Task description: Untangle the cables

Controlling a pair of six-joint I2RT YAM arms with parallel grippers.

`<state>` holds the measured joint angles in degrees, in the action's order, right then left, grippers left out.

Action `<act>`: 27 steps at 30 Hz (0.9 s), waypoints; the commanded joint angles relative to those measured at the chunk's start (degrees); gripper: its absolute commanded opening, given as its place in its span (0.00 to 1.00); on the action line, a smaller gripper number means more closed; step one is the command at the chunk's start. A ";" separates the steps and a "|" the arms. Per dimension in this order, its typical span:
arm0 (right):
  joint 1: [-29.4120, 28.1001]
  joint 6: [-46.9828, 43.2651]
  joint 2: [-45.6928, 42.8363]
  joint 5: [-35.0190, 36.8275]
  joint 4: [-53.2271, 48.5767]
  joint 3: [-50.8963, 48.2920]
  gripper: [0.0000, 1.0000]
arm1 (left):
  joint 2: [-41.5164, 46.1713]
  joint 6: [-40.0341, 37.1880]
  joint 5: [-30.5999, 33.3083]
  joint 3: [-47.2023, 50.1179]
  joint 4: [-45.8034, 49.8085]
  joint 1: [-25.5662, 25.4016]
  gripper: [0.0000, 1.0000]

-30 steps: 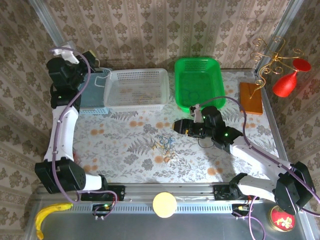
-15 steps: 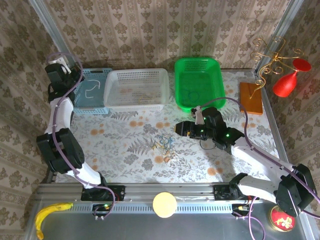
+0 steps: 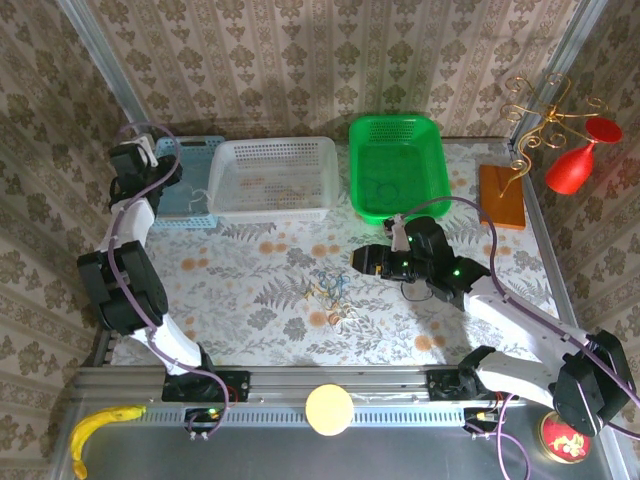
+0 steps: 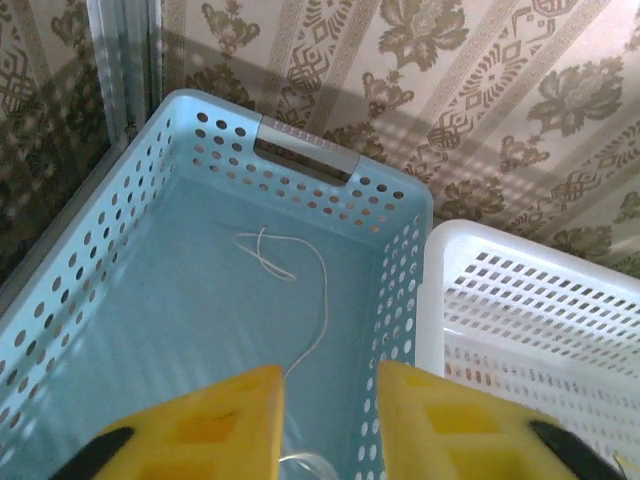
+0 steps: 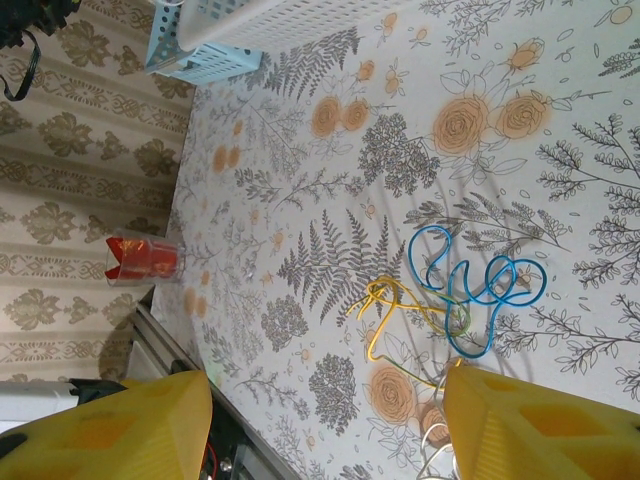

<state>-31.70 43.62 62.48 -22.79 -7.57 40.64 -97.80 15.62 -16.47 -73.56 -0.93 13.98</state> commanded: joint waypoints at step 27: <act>-2.14 -6.04 11.52 -0.75 -3.02 5.21 0.64 | 17.42 4.35 -5.11 4.11 14.75 -14.95 1.00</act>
<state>-32.82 39.16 72.07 -22.87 -9.65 44.34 -83.88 18.06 -21.21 -72.14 10.98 2.22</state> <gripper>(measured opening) 0.642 0.999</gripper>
